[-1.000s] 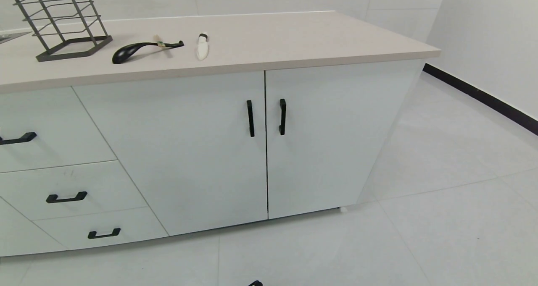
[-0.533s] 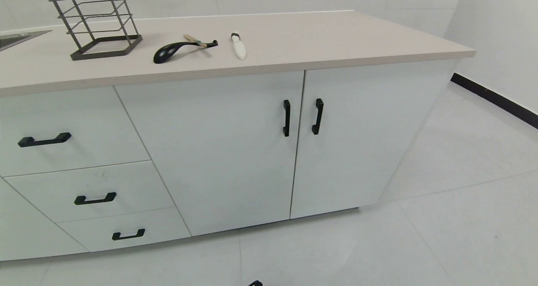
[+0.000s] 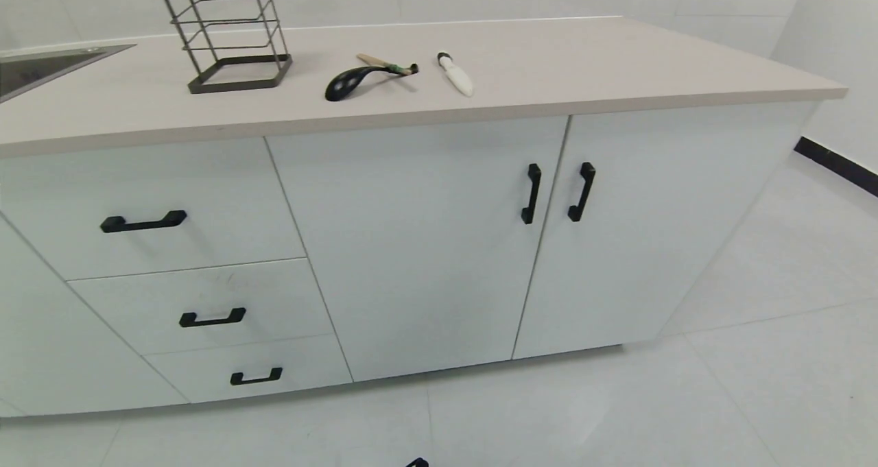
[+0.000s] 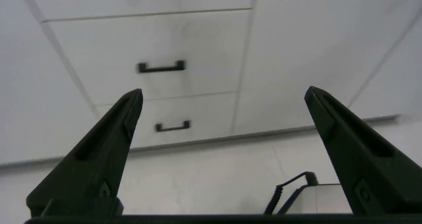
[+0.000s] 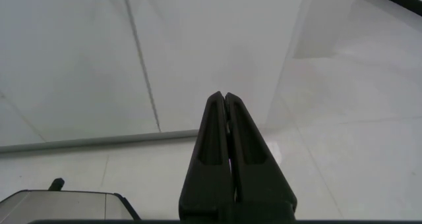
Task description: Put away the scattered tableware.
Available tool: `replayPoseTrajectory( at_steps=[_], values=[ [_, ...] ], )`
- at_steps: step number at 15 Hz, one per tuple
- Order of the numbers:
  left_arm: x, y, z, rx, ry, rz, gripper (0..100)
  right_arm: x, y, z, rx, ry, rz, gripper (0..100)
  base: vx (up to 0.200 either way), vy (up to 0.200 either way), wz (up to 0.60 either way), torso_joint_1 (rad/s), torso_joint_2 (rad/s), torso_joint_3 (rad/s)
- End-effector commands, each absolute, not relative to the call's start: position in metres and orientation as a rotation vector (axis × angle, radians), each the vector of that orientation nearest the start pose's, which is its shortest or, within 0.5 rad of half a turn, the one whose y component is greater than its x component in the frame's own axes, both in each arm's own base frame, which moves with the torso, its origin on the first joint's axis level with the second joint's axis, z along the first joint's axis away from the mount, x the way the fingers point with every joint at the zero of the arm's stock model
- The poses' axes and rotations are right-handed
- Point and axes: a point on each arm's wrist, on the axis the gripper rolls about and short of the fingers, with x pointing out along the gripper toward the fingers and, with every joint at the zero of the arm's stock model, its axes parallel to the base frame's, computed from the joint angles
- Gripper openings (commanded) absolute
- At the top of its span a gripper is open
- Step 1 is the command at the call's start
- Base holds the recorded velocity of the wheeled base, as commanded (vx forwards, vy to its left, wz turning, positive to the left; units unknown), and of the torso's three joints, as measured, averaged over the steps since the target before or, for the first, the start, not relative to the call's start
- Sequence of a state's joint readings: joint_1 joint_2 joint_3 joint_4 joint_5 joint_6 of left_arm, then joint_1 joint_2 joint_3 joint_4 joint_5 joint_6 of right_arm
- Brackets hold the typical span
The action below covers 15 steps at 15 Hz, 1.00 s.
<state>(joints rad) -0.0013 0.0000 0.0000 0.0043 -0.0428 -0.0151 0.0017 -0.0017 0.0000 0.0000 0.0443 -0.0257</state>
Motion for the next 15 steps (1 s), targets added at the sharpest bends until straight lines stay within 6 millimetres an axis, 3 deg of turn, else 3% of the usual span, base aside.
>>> replayPoseTrajectory(
  at_steps=[1,5,10,15],
  values=[
    [-0.0228,-0.0009,0.075,-0.015,0.005,-0.044,100,-0.0228,0.001,0.0756,-0.026,-0.002,0.046,0,0.0,0.0,0.6,0.007,0.01,0.002],
    [-0.0227,-0.0009,0.075,-0.017,0.007,-0.044,100,-0.0228,0.001,0.0756,-0.025,-0.002,0.046,0,0.0,0.0,0.6,0.006,0.0,0.002],
    [-0.0227,-0.0007,0.075,-0.026,0.007,-0.035,100,-0.0228,0.001,0.0756,-0.025,-0.002,0.046,0,0.0,0.0,0.0,0.0,0.0,0.0],
    [-0.0228,-0.0007,0.075,-0.026,0.005,-0.035,100,-0.0228,0.001,0.0756,-0.025,-0.002,0.046,0,0.2,0.04,0.0,0.003,0.0,0.0]
  ],
)
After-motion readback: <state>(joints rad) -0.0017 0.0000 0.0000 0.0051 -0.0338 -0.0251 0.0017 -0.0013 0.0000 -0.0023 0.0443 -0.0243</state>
